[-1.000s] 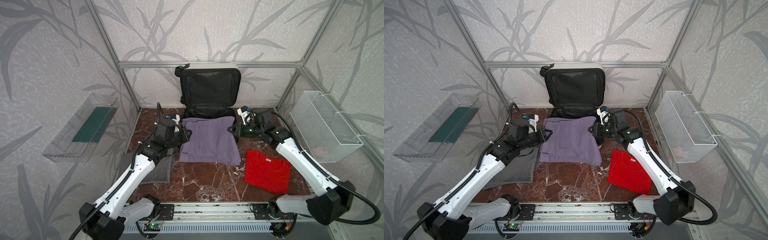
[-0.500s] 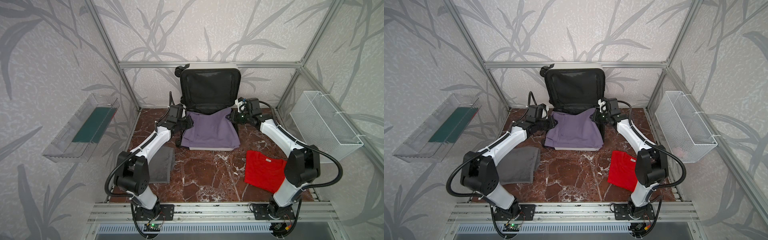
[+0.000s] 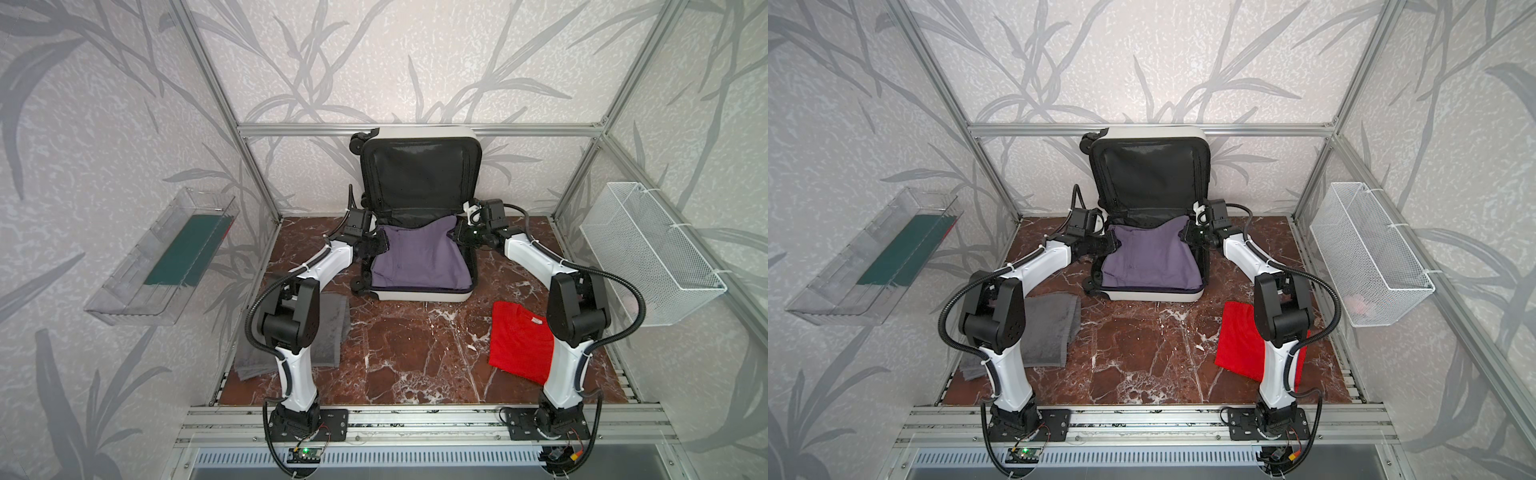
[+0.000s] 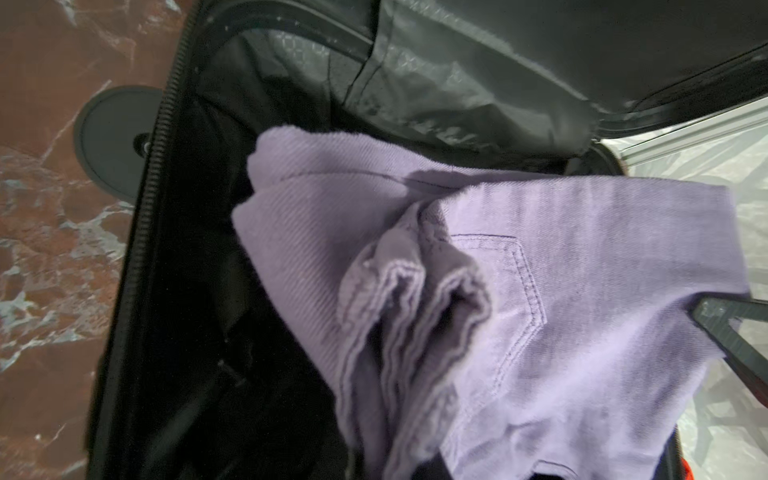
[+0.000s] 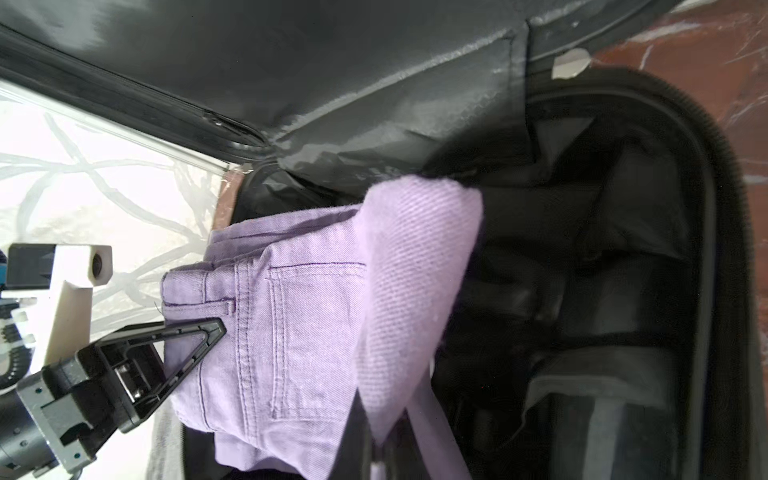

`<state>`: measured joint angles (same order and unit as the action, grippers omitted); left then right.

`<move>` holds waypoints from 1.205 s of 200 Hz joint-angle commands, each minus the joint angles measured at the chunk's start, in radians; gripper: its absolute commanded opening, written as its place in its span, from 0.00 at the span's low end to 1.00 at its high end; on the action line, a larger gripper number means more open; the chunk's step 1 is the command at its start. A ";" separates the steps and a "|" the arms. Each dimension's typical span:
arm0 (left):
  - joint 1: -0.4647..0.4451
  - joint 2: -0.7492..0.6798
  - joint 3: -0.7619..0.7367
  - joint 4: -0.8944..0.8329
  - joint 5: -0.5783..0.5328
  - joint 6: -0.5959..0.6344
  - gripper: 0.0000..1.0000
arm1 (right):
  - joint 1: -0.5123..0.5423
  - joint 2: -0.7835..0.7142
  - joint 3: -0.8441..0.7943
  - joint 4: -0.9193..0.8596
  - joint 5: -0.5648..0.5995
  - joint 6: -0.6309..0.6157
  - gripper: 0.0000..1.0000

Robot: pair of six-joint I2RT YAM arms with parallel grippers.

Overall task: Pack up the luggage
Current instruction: 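Lower the jeans flat into the suitcase and open both grippers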

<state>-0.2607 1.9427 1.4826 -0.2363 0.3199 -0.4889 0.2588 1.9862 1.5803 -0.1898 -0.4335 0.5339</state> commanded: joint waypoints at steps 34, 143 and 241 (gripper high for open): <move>0.018 0.043 0.122 -0.076 -0.047 0.074 0.05 | -0.011 0.069 0.116 0.013 0.018 -0.016 0.34; 0.023 -0.062 0.165 -0.133 -0.035 0.061 0.91 | 0.009 -0.040 0.109 -0.147 0.097 -0.017 0.61; -0.043 -0.003 -0.008 -0.039 0.013 -0.023 0.91 | 0.101 -0.067 -0.170 -0.088 0.126 0.049 0.61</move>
<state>-0.3096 1.9179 1.4750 -0.2832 0.3317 -0.4992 0.3714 1.9644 1.4368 -0.2962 -0.3298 0.5564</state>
